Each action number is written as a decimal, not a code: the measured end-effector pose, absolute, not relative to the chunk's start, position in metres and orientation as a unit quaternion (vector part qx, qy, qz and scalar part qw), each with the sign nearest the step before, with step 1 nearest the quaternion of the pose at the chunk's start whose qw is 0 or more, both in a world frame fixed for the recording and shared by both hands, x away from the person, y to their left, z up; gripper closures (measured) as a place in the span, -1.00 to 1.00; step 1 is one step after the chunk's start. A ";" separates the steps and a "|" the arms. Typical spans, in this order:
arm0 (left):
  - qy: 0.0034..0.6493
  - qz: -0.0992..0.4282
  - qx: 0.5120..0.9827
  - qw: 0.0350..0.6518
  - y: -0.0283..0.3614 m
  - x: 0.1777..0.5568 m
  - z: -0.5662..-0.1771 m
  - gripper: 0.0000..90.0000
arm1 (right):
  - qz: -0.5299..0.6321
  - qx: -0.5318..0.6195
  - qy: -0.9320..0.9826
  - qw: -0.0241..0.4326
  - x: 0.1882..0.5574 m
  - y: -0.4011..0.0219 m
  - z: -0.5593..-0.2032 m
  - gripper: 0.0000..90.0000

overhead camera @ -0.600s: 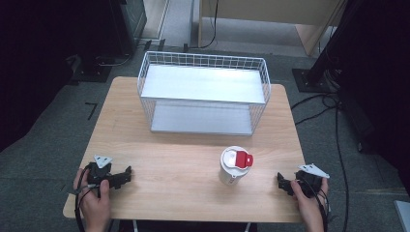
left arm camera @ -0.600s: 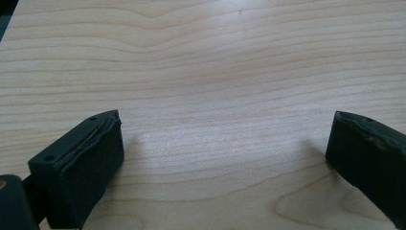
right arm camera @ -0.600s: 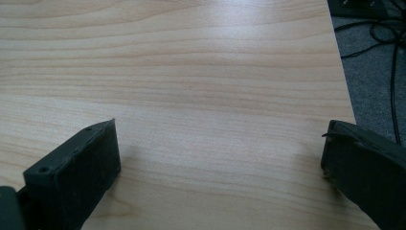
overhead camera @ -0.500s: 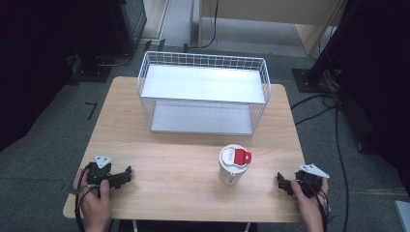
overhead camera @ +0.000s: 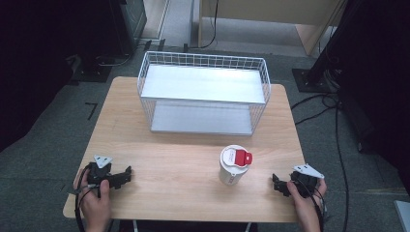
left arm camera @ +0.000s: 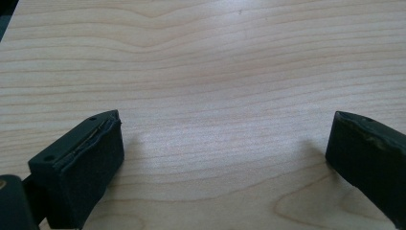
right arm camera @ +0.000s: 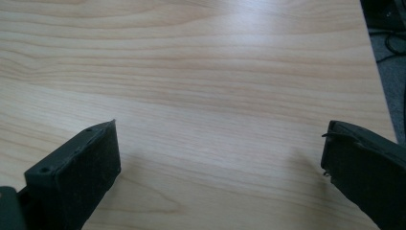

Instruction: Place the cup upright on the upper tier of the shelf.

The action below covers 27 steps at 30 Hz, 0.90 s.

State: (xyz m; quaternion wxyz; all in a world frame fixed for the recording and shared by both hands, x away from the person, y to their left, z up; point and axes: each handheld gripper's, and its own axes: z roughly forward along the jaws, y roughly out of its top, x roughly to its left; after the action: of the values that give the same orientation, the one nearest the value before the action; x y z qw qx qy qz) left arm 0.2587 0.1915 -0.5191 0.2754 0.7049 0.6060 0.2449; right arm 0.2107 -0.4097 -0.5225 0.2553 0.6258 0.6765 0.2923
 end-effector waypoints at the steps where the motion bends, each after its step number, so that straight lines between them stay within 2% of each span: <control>1: 0.606 0.245 0.705 0.275 0.191 0.259 -0.519 -1.00 | 0.293 0.621 0.680 0.258 0.211 -0.408 -0.522 -1.00; 27: 0.606 0.245 0.705 0.275 0.191 0.259 -0.519 -1.00 | 0.330 0.567 0.720 0.227 0.200 -0.356 -0.517 -1.00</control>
State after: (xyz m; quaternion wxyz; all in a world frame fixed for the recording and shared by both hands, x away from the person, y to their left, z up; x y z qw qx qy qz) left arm 0.2587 0.1914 -0.5191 0.2754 0.7049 0.6061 0.2449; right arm 0.2004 -0.3561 -0.5169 0.2274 0.5667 0.7200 0.3296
